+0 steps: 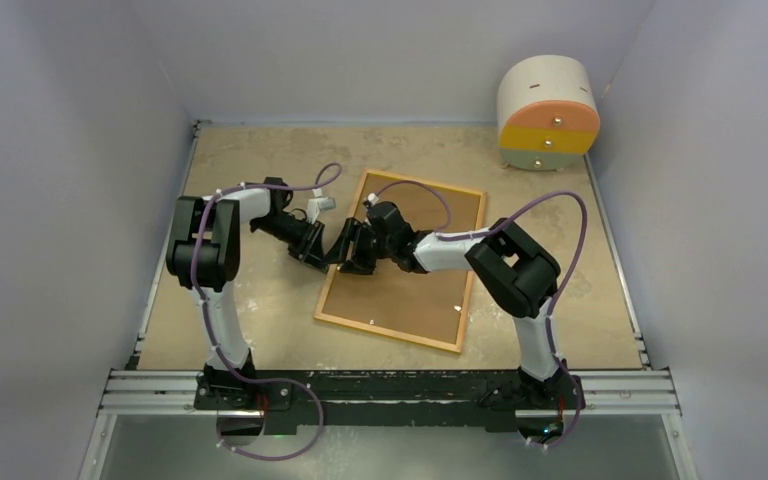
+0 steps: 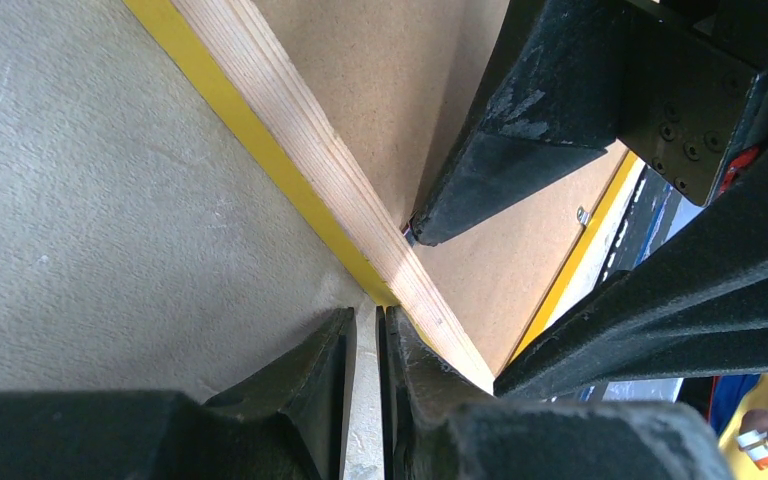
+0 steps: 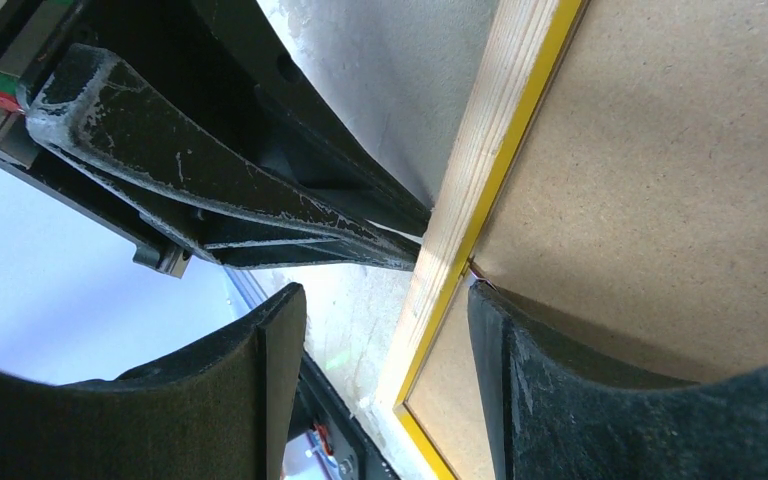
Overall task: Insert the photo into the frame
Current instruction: Install the photo frame at the center of the board.
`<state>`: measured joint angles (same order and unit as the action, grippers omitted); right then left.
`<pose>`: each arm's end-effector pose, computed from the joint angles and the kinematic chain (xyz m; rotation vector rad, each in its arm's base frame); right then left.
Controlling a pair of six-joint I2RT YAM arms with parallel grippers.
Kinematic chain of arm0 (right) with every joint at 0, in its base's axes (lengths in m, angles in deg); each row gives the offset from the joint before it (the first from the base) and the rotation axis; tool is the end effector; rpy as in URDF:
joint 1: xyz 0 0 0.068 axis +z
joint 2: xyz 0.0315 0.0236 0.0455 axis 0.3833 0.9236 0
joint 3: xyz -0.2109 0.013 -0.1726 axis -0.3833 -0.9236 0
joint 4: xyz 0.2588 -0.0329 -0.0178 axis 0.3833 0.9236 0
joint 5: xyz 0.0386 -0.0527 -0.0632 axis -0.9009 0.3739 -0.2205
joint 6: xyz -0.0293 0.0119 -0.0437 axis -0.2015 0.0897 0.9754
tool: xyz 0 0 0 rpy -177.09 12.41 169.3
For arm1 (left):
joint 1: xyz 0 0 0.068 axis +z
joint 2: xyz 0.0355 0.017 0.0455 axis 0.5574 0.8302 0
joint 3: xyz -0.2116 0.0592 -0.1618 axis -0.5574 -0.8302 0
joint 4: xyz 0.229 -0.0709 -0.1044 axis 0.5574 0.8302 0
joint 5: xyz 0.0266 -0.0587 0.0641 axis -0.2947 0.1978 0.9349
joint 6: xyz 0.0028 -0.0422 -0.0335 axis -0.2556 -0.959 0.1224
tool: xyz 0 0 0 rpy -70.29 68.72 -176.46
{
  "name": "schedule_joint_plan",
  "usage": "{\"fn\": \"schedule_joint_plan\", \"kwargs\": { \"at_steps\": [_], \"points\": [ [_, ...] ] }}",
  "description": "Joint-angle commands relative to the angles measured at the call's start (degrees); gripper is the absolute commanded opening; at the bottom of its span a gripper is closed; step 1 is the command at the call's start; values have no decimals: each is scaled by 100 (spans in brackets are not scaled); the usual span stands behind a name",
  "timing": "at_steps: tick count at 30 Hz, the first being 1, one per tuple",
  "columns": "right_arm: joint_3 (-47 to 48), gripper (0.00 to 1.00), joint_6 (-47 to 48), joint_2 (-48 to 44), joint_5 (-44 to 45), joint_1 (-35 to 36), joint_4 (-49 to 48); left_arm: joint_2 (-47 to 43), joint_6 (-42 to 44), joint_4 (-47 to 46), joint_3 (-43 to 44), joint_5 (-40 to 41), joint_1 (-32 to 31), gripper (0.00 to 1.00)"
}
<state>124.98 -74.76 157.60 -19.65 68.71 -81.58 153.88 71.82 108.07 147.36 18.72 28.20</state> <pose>0.2935 0.3227 0.1476 0.1139 2.4084 1.4051 0.3416 -0.0619 0.1247 0.8372 2.5822 -1.2840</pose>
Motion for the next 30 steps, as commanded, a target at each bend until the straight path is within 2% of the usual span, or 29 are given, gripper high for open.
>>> {"fn": "schedule_joint_plan", "kwargs": {
  "at_steps": [1, 8, 16, 18, 24, 30],
  "points": [
    [125, 63, 63, 118, 303, 31, 160, -28, 133, -41, -73, -34, -48, 18],
    [-49, 68, 139, -664, 58, -183, 365, -73, 24, 181, 447, -85, 124, 20],
    [154, 69, 807, -936, 9, -1125, 800, 210, -750, -150, 1434, -308, 57, 46],
    [360, 69, 1063, -824, 70, -1341, 1009, 406, -948, -270, 1694, -309, -2, 48],
    [1277, 67, 1583, -145, 197, -1722, 1476, 1068, -1276, -354, 2292, -327, -183, 49],
    [2218, 66, 1706, 789, 150, -1823, 1698, 1304, -1247, -399, 2381, -182, -206, 36]
  ]
}}
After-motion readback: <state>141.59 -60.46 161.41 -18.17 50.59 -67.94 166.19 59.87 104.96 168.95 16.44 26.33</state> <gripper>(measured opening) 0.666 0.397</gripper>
